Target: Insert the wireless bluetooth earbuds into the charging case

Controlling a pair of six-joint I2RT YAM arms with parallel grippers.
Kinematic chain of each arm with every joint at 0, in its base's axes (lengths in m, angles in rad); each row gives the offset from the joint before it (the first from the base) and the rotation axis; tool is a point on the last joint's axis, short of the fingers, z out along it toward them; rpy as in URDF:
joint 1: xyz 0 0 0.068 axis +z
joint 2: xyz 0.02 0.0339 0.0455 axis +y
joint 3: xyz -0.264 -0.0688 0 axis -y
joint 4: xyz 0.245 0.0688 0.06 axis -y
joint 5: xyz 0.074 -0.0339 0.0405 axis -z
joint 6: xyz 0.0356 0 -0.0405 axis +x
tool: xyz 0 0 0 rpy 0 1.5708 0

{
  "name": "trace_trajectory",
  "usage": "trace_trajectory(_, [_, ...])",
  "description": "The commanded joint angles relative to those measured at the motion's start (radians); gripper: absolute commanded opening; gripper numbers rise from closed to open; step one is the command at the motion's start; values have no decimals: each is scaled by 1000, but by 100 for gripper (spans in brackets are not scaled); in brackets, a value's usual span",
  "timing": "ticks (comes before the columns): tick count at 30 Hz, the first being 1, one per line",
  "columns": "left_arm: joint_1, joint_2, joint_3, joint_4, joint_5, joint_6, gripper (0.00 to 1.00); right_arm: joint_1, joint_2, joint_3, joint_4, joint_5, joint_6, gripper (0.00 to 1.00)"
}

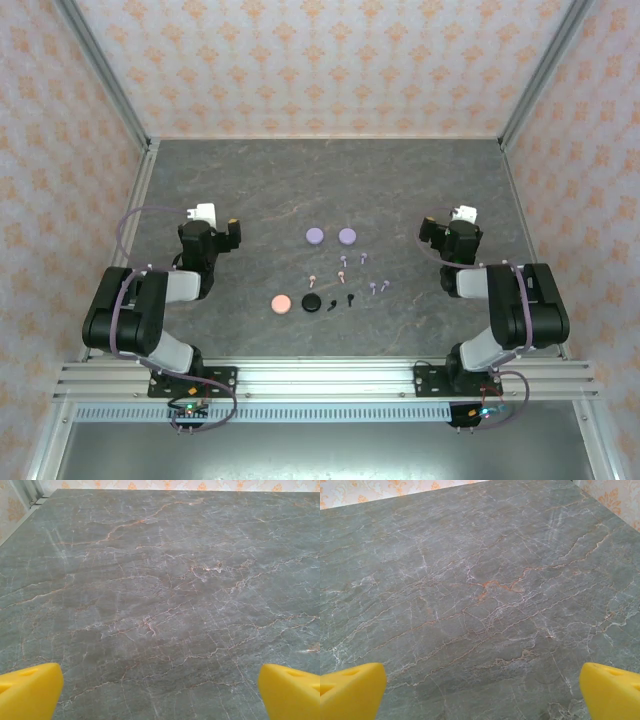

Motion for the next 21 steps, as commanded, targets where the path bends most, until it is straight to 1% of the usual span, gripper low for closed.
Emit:
trace_trajectory(1, [-6,-15,18,-5,-27,15,100,6,-12,18,0,17,1,99])
trace_trajectory(21, [-4,-15,15,-3,-27,15,100,2,-11,19,-4,7,7,99])
